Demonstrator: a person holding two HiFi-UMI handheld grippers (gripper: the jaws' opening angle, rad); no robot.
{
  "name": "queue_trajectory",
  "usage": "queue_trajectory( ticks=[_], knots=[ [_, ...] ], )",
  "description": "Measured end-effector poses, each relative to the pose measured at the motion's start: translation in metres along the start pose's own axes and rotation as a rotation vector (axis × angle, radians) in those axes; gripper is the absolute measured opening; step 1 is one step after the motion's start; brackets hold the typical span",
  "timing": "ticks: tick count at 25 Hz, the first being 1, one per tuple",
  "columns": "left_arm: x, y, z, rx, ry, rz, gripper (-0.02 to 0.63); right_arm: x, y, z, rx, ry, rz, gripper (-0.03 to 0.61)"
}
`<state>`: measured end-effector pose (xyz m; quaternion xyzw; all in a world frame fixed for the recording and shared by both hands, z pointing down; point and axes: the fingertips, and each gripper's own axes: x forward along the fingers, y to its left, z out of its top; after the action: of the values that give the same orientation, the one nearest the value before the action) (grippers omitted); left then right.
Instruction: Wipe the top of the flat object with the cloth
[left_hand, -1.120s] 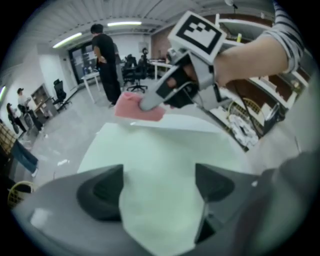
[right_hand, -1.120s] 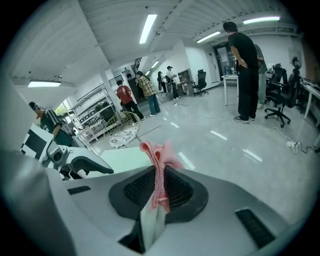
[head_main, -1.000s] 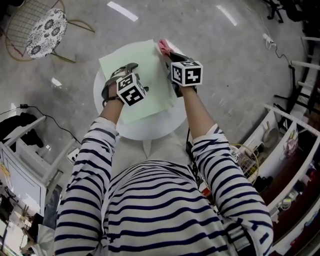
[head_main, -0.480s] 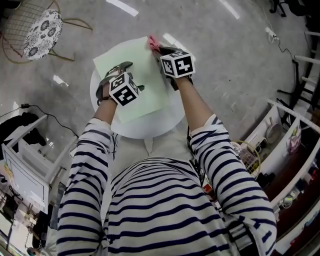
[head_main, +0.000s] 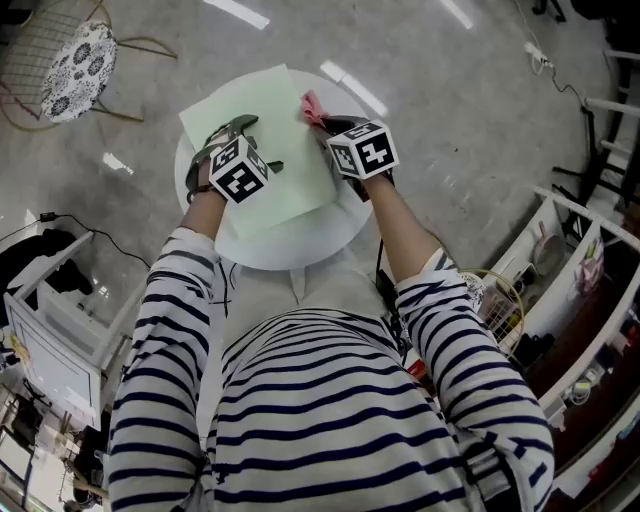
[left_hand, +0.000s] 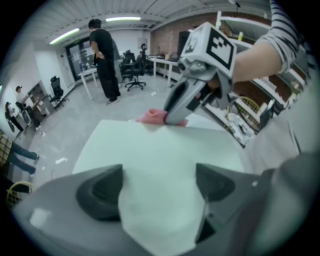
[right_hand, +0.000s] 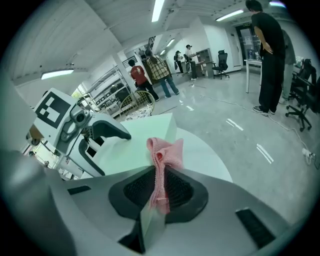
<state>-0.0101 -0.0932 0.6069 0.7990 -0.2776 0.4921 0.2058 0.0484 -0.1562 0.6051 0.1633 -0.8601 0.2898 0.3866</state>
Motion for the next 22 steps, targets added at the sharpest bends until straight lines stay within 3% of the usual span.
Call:
queue_trajectory(
  ticks=[15,22],
  knots=[
    [0.002,0.002,0.001,-0.021,-0.013,0.018,0.445,-0.039,0.024,-0.071,0.065,0.04,-0.036,0.046],
    [-0.002,0.0,-0.007,-0.136,-0.04,0.068,0.443,-0.041,0.023,-0.073,0.069,0.037,-0.08,0.046]
  ],
)
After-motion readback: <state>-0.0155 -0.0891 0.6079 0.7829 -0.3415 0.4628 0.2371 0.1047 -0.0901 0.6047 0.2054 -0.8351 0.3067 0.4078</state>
